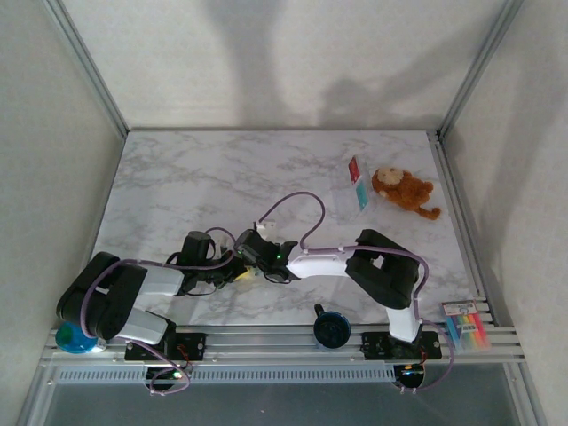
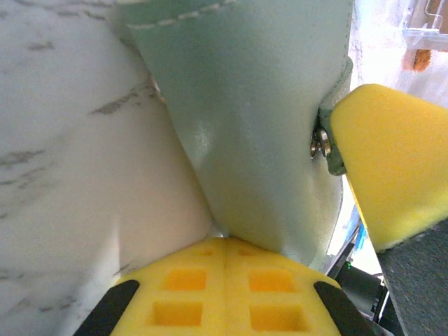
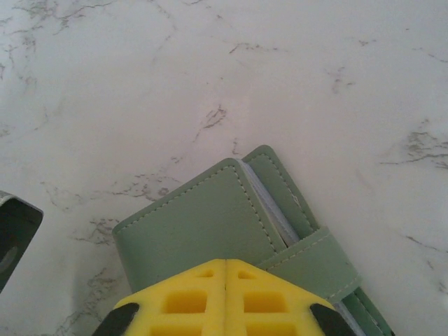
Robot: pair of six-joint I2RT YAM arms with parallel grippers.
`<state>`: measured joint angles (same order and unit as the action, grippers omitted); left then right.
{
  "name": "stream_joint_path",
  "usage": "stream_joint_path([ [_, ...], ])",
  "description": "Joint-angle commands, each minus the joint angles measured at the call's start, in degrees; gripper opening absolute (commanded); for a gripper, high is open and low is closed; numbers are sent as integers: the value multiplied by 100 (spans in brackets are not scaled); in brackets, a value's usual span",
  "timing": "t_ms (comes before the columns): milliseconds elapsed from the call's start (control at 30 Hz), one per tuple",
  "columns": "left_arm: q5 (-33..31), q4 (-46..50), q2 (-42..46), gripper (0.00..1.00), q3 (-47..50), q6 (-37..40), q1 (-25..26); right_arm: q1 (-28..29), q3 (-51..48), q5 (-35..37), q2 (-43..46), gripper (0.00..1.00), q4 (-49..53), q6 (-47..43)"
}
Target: Put the credit cards into the card holder
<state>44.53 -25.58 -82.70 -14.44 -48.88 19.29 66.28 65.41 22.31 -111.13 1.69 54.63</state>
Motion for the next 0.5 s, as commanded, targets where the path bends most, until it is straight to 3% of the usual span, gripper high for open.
stream_joint_path([
  [0,-463,-254,-204,0,46,139,-135,346,-213,-982,-510,0,508,-81],
  [233,-410,-343,-313,0,46,166,-201,553,45,-428,-857,0,1064,-331],
  [467,-437,-281,-309,0,134,244,-386,595,-367,-329,-468,0,1208,-361],
])
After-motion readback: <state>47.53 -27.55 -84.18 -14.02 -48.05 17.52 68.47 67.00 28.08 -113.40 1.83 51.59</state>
